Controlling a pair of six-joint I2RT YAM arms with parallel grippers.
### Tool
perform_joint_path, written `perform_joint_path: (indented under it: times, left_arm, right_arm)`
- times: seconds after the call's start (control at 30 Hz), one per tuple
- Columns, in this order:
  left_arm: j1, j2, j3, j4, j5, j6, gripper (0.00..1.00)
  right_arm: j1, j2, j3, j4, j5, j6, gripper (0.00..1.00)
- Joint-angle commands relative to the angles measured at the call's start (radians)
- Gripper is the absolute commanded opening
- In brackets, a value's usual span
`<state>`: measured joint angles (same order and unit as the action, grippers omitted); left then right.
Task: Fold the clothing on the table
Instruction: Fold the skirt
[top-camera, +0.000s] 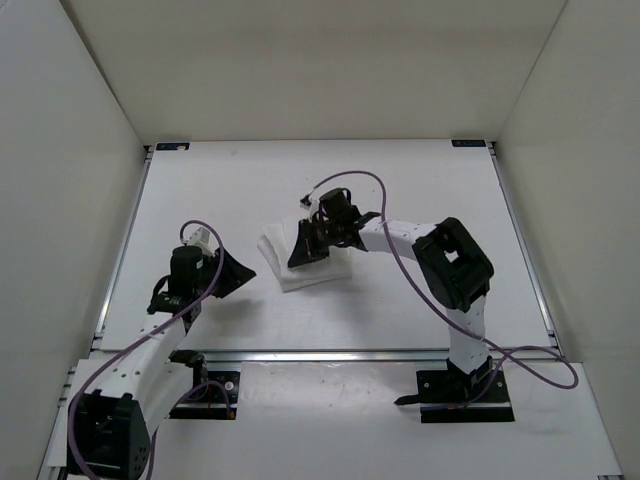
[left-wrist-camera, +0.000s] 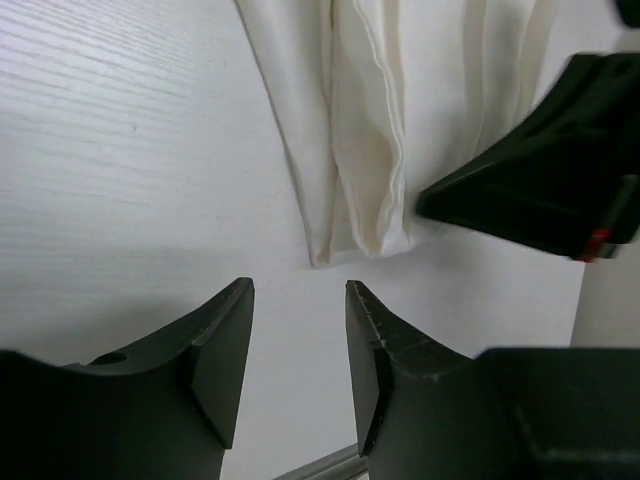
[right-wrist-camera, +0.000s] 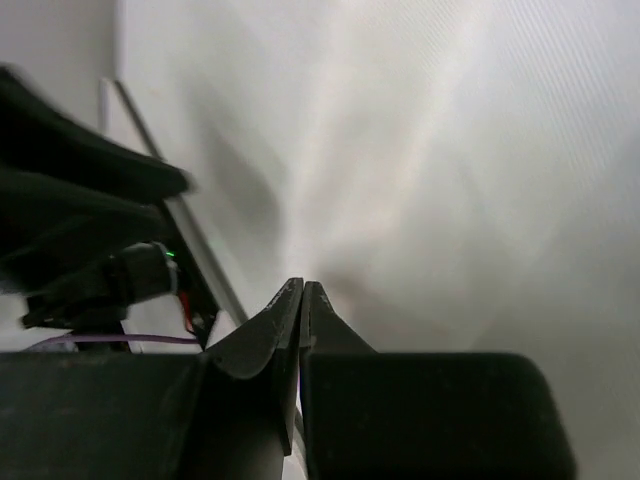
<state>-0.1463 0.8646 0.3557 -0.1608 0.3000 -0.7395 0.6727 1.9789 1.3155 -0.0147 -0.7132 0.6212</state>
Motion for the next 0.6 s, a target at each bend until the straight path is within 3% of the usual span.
perform_joint_path:
  times: [0.0,0.17,0.33,0.47,0.57]
  left_arm:
    - [0.024,-0.047,0.081,-0.199,0.022,0.121,0.52]
    - [0.034,-0.101,0.109,-0.256,0.024,0.157,0.53]
    - [0.022,-0.039,0.201,-0.367,0.036,0.238,0.53]
    - [0.004,-0.032,0.252,-0.451,0.016,0.322,0.58]
    - [-0.021,-0.039,0.288,-0.517,-0.033,0.38,0.65]
  right_arm:
    - [0.04,0.034,-0.016,-0.097,0.085,0.014,0.0]
    - [0.05,0.032,0.068,-0.18,0.104,-0.011,0.0]
    - [0.044,-0.162,0.116,-0.226,0.196,-0.072,0.0]
    - [0.015,-0.4,-0.063,-0.202,0.357,-0.123,0.09]
    - [-0.044,-0.527,-0.206,-0.231,0.357,-0.17,0.02]
